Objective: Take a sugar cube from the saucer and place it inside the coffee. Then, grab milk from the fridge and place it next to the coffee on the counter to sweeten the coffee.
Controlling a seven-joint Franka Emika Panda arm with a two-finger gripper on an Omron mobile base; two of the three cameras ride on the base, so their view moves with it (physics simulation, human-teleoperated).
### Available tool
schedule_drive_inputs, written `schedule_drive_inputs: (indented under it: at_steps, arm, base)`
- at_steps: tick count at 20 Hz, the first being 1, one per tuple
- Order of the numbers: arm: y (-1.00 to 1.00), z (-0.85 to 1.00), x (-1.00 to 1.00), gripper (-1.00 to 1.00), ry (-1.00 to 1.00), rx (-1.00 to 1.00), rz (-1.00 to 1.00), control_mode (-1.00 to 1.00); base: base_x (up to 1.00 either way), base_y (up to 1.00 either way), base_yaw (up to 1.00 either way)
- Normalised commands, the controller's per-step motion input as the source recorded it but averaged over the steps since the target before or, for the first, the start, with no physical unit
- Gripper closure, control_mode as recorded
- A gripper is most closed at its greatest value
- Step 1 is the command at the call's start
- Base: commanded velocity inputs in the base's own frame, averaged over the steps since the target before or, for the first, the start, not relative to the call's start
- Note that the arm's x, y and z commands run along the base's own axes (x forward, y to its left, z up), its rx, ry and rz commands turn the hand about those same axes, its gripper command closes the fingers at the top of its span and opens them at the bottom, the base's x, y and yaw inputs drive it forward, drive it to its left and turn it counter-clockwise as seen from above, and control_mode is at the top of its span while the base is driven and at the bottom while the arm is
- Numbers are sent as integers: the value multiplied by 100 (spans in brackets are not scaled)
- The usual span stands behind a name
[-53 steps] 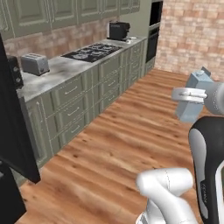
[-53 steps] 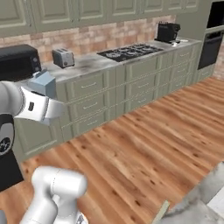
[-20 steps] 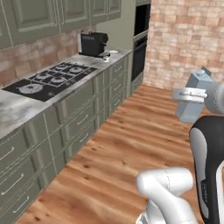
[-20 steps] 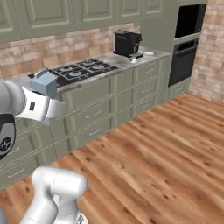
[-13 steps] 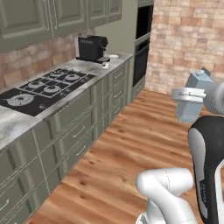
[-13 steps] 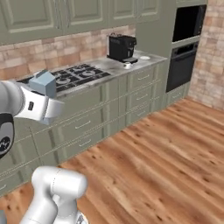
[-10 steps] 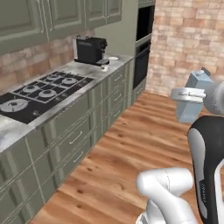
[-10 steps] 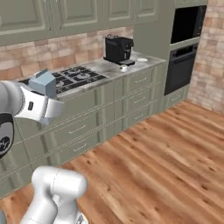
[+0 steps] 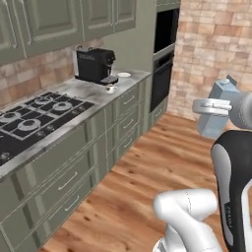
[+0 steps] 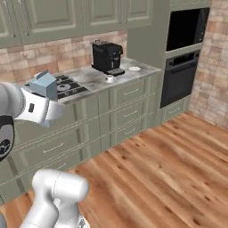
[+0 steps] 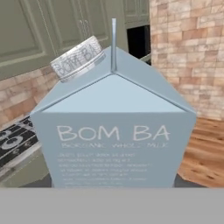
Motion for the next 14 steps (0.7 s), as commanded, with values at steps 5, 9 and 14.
schedule_drive_inputs:
  at_steps: [5, 9, 14]
  arm:
    - [0, 0, 0, 100, 0, 0, 0, 100]
    - [0, 0, 0, 100, 0, 0, 0, 100]
    - [0, 0, 0, 100, 0, 0, 0, 100]
  base:
    - [100, -40, 22]
    - [100, -38, 23]
    - [100, -34, 25]
